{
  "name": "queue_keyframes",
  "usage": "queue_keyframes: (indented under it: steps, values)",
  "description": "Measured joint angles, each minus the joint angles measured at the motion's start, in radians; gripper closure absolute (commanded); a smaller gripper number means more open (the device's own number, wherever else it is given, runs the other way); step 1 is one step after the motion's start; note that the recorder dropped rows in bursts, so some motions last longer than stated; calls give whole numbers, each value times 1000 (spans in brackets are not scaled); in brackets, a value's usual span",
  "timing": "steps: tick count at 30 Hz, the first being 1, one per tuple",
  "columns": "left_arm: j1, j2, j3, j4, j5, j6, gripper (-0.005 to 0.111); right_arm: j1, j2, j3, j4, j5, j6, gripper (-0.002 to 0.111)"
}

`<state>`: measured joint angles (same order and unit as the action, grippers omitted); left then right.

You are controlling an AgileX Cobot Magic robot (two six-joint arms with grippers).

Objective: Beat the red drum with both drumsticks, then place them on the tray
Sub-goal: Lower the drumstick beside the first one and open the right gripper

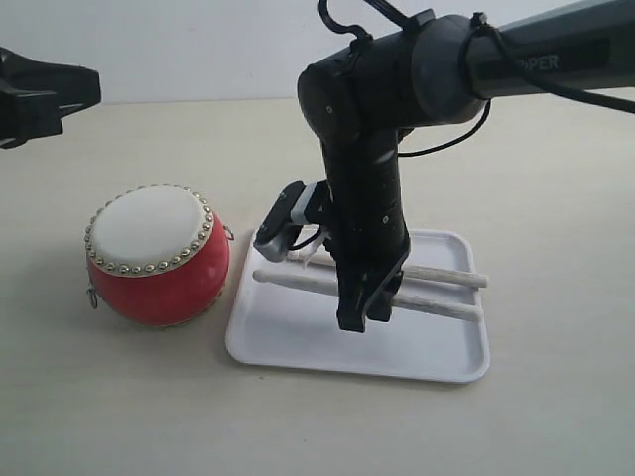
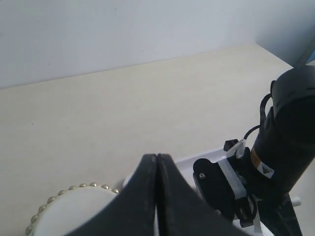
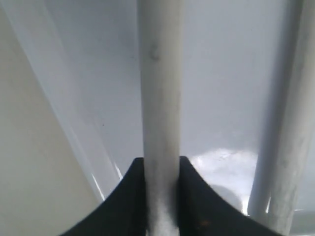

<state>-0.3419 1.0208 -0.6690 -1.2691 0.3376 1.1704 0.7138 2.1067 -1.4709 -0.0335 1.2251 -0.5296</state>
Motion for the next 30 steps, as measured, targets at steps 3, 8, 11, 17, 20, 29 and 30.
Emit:
queue_keyframes:
  steps: [3,8,11,17,20,29,30]
  values:
    - [0,-6,6,3,-5,0,107,0,19,0,-8,0,-14,108]
    - [0,-7,10,5,-15,0,107,0,26,0,20,-17,-57,108]
    - [0,-7,10,6,-24,0,107,1,26,0,33,-47,-63,107]
    - [0,-7,10,6,-32,0,107,1,26,0,33,-71,-65,90]
    - [0,-7,10,6,-32,0,107,1,26,0,33,-71,-73,73]
    - [0,-7,10,6,-48,-18,107,1,26,0,-3,-71,-80,54]
    - [0,-7,10,6,-50,-18,107,1,26,0,-22,-71,-80,54]
